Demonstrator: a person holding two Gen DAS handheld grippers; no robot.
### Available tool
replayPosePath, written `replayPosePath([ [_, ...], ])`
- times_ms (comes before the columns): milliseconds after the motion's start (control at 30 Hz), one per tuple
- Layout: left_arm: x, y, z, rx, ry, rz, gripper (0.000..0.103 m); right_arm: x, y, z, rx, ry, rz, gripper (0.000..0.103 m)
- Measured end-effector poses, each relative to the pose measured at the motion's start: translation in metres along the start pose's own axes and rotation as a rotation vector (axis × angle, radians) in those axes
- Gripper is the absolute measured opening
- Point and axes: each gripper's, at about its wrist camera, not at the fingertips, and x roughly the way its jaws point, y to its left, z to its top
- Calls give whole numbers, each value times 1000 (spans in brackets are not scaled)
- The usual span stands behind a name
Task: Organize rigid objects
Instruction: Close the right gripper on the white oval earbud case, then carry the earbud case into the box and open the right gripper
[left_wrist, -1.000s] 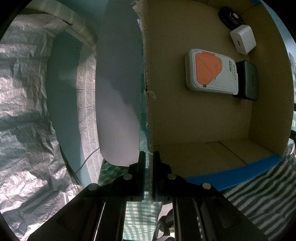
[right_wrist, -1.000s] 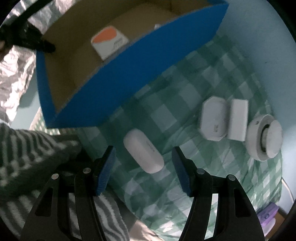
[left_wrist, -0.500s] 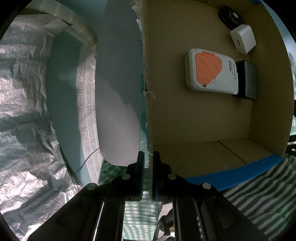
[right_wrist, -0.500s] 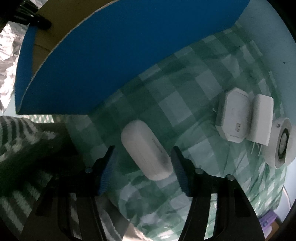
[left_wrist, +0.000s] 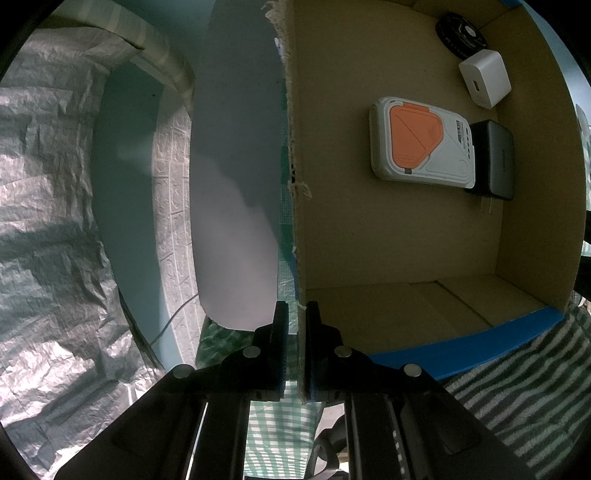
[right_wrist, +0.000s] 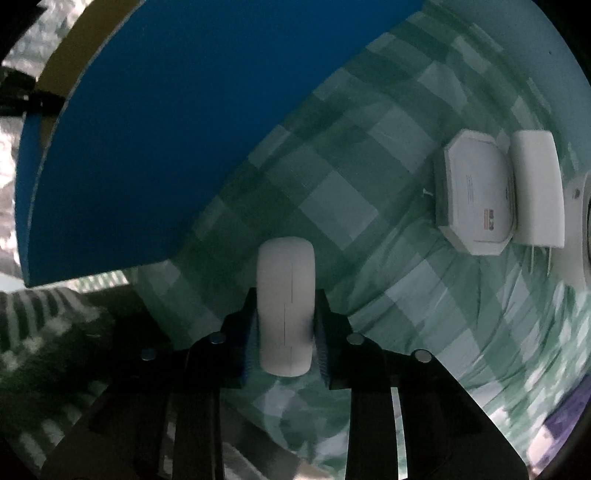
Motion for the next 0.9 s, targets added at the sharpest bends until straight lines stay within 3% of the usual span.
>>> replayPosePath([
  [900, 0, -1, 1, 2, -1, 1, 9, -105, -14, -2, 115, -166, 16, 26],
])
